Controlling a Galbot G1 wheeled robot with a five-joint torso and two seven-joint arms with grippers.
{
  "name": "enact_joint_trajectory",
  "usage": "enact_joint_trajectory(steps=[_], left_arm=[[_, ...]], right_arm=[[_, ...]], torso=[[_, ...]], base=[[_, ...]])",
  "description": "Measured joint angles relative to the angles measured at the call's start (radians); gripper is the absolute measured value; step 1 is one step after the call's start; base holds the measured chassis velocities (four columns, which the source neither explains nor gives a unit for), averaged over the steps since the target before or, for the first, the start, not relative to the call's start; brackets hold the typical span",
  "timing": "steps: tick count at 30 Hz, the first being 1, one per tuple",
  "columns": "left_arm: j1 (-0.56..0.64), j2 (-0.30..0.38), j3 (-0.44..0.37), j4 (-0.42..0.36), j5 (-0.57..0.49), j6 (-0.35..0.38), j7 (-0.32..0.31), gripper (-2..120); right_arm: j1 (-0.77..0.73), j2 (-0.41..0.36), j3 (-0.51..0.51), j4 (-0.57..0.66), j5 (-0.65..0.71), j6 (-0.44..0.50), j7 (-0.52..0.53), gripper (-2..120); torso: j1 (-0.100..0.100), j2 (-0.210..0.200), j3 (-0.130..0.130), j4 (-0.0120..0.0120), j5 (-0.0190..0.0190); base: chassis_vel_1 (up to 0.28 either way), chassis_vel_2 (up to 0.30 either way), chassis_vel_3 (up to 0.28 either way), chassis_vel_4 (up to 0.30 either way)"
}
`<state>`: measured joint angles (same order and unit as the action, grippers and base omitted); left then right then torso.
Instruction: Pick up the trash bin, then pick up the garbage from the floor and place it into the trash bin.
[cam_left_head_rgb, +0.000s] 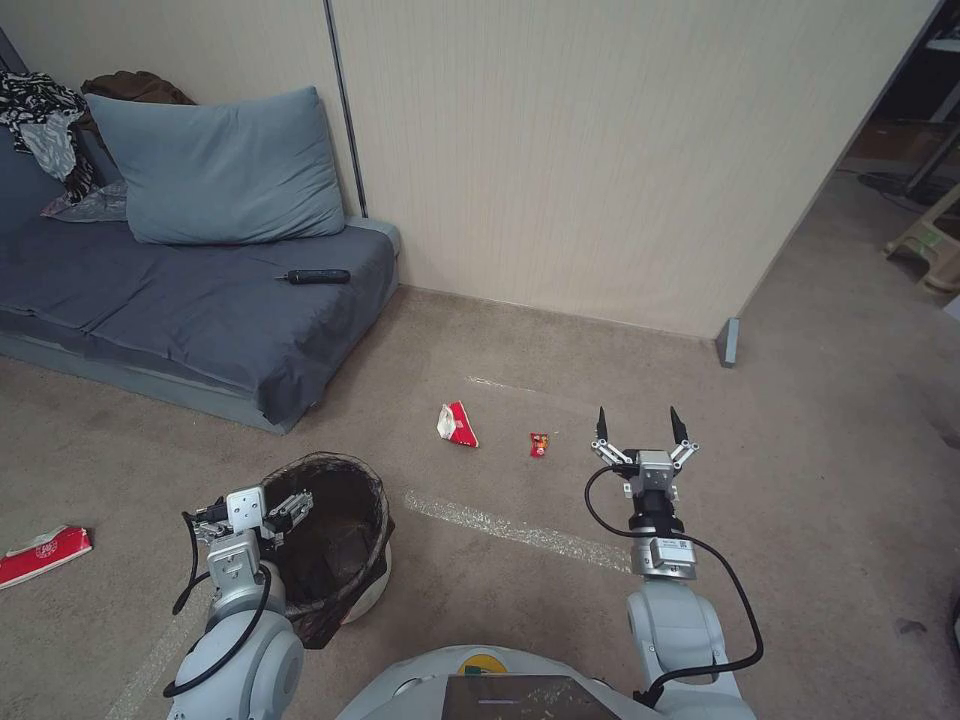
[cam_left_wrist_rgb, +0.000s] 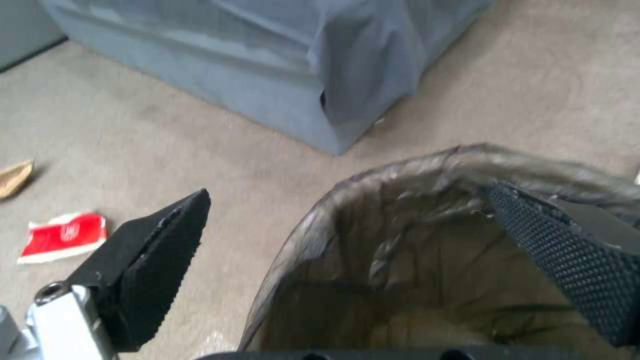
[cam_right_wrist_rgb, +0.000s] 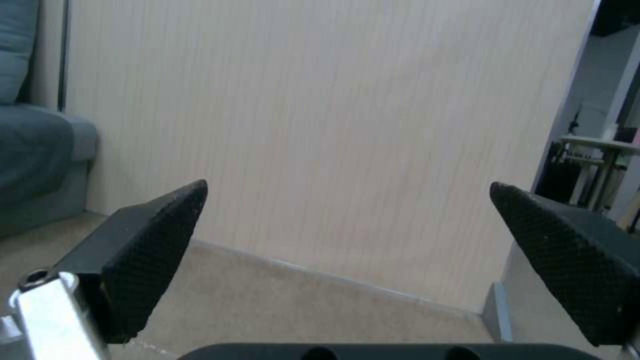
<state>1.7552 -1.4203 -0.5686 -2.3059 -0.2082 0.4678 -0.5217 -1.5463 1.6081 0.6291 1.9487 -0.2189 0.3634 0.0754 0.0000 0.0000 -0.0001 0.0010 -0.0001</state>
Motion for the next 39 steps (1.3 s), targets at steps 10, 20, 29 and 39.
enact_joint_trajectory(steps=[10, 20, 29, 39], left_arm=[[-0.023, 0.004, -0.038, 0.088, -0.089, 0.022, -0.033, 100], [-0.08, 0.002, -0.064, 0.157, -0.135, 0.05, -0.05, 100], [-0.116, -0.005, -0.079, 0.206, -0.17, 0.08, -0.071, 100], [-0.122, -0.003, -0.092, 0.228, -0.228, 0.159, -0.03, 100]], right_arm=[[-0.009, 0.0, 0.005, 0.004, 0.0, 0.003, 0.001, 100], [-0.013, 0.0, 0.008, 0.007, 0.003, 0.005, 0.001, 100], [-0.014, 0.0, 0.009, 0.008, 0.006, 0.007, 0.001, 100], [-0.016, 0.0, 0.013, 0.008, 0.009, 0.014, 0.001, 100]], torso=[[0.0, 0.0, 0.0, 0.0, 0.0], [0.0, 0.0, 0.0, 0.0, 0.0], [0.0, 0.0, 0.0, 0.0, 0.0], [0.0, 0.0, 0.0, 0.0002, 0.0013]], base=[[0.0, 0.0, 0.0, 0.0], [0.0, 0.0, 0.0, 0.0], [0.0, 0.0, 0.0, 0.0], [0.0, 0.0, 0.0, 0.0]])
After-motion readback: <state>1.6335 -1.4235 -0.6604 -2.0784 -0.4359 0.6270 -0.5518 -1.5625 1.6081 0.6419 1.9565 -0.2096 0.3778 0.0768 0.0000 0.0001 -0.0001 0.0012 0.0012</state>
